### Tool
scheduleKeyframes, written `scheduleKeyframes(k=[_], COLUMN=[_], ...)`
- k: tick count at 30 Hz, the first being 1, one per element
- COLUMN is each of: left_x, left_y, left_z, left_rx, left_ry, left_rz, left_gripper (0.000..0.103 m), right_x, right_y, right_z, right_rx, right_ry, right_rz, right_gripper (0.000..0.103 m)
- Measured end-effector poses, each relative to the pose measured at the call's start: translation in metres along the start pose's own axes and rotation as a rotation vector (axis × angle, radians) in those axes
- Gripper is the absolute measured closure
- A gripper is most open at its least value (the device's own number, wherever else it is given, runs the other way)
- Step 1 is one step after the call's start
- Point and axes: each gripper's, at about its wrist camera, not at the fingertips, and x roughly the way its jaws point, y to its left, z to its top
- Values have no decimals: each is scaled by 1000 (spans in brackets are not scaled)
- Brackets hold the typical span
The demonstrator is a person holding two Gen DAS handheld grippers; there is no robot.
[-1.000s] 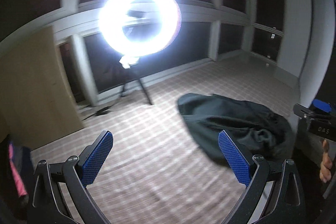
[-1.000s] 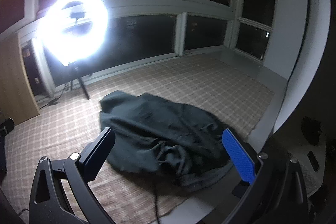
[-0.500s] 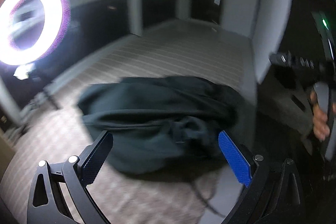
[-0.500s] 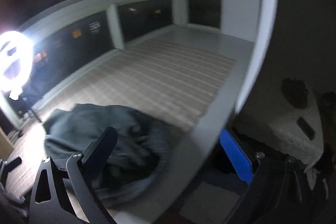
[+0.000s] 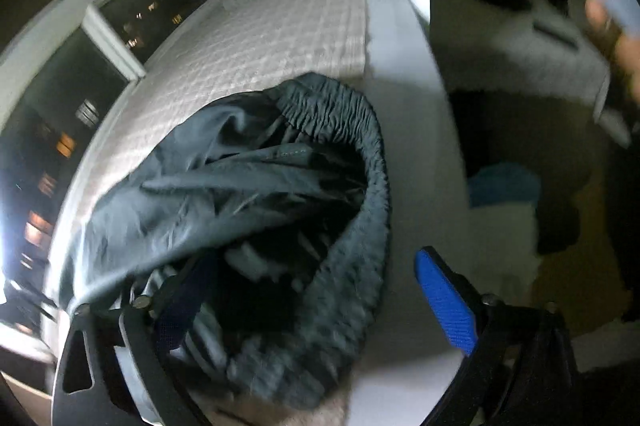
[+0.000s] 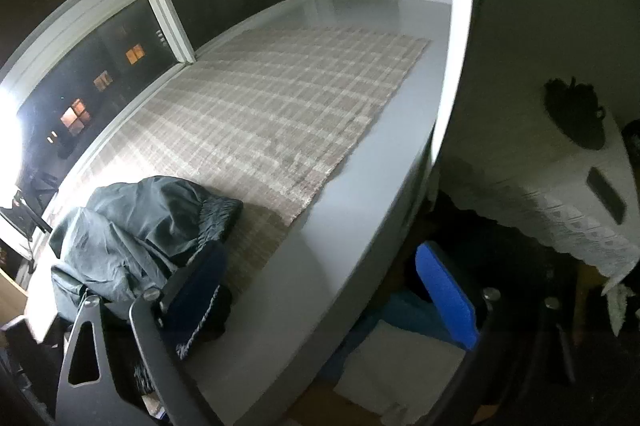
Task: Fold clothes
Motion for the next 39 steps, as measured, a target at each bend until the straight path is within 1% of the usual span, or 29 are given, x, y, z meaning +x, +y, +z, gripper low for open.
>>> scheduleKeyframes(k=[1,2,3,4,5,6,8,9,10,12,15,17,20,21,22,23,24,28,29,31,33,34,36,38,39], left_x=[6,11,12,10,8,0,-17,-31,-39,-55,-70,-74,-81,-83,-84,-81,-82,-99,-107,-128,-159,-175,-206,-238,-254], left_y=[2,8,16,26,37,49,74,92,104,131,158,167,173,174,175,176,178,189,193,199,209,214,224,235,236], left_z=[2,4,6,6,7,6,2,-2,-6,-15,-30,-37,-47,-50,-53,-55,-58,-73,-80,-92,-119,-136,-172,-207,-234], left_rx=[2,-22,-58,-105,-154,-193,-267,-323,-358,-438,-509,-544,-568,-578,-591,-608,-624,-681,-700,-727,-773,-807,-875,-943,-994], left_ry=[16,32,36,34,31,16,-19,-47,-62,-90,-103,-107,-108,-106,-104,-102,-103,-133,-151,-188,-233,-252,-291,-330,-338], left_rz=[7,-27,-82,-130,-177,-187,-185,-192,-198,-187,-157,-153,-149,-153,-160,-178,-189,-212,-217,-208,-175,-154,-110,-65,-29], left_gripper=[53,78,89,94,94,95,97,97,97,97,97,97,97,97,97,97,97,97,97,97,97,97,97,97,97], right_x=[5,9,14,19,25,33,45,51,59,71,92,106,128,136,141,145,143,95,77,34,-8,-29,-68,-98,-115], right_y=[0,1,2,4,6,8,13,18,26,41,74,94,120,127,129,130,131,160,174,214,261,287,342,402,437], right_z=[2,3,5,6,7,8,9,9,10,8,7,9,13,15,19,23,27,60,69,86,92,93,84,63,44], right_rx=[0,0,-1,0,2,8,15,14,-1,-35,-142,-208,-271,-278,-260,-234,-208,-213,-229,-290,-374,-422,-520,-622,-683], right_ry=[8,18,28,41,58,85,115,126,141,154,166,180,203,216,240,268,266,133,102,27,-34,-58,-90,-103,-100], right_rz=[13,31,50,72,97,128,172,194,225,257,249,238,250,250,275,310,339,401,428,493,561,598,682,758,800], right_gripper=[16,18,24,30,32,35,36,36,35,35,35,35,37,63,96,96,96,96,96,96,96,96,96,96,96])
